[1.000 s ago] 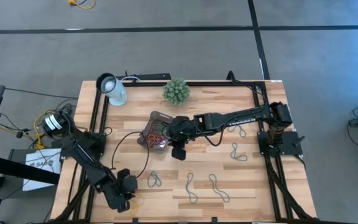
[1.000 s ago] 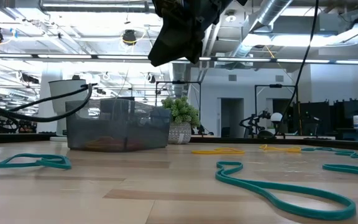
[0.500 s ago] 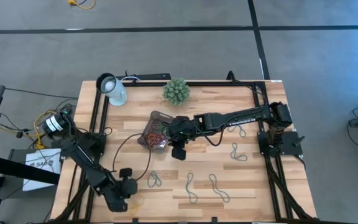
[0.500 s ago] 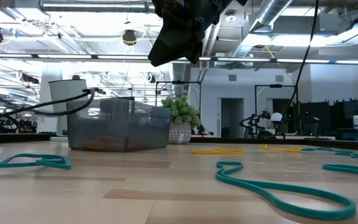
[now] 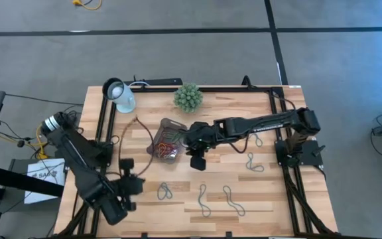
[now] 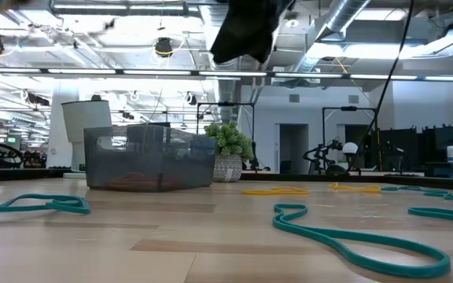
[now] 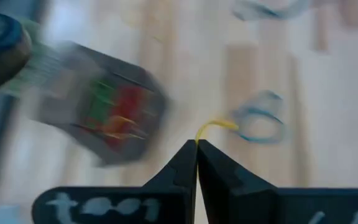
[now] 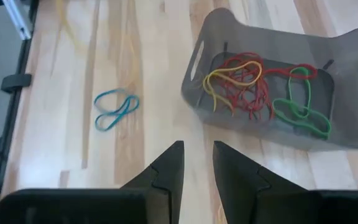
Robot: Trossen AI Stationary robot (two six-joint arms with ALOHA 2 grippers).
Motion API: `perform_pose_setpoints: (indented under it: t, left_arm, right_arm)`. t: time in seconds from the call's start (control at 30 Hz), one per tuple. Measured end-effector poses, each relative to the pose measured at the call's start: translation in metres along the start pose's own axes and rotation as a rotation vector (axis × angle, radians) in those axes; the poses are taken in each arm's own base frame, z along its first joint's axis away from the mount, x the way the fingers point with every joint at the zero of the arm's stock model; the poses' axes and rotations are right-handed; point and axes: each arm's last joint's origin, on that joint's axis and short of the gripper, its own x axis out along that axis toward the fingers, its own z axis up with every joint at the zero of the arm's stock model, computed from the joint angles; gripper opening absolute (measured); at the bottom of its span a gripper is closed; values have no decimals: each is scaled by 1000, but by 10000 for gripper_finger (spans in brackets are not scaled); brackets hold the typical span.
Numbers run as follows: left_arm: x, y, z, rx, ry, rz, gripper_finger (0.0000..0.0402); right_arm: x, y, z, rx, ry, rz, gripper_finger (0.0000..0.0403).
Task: Pick and place items into bin
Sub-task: Put the yellow rubber band into the black bin
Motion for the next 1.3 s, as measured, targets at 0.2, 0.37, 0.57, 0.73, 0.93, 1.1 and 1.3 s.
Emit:
perform_pose_setpoints:
  t: [0.2, 0.37, 0.57, 0.73, 0.93, 1.1, 1.3]
  left_arm:
    - [-21, 48, 31, 18, -69, 183, 0]
    - [-11, 87, 50, -38, -77, 286, 0]
    - [18, 122, 64, -162, -5, 374, 0]
    - [57, 133, 74, -156, -4, 284, 0]
    - [100, 148, 57, -159, 102, 164, 0]
    - [124, 157, 42, -200, 136, 153, 0]
    - [144, 165, 34, -199, 115, 54, 6]
  right_arm:
    - [-34, 14, -4, -25, 14, 19, 79]
    - [-65, 24, -9, -47, 11, 30, 79]
    - [-87, 30, -13, -69, -22, -46, 79]
    - [-89, 33, -14, -77, -29, -60, 79]
    - [-85, 31, -21, -35, 50, -79, 79]
    - [-79, 29, -29, -24, 104, -93, 79]
    - [-80, 29, -29, -24, 107, -95, 79]
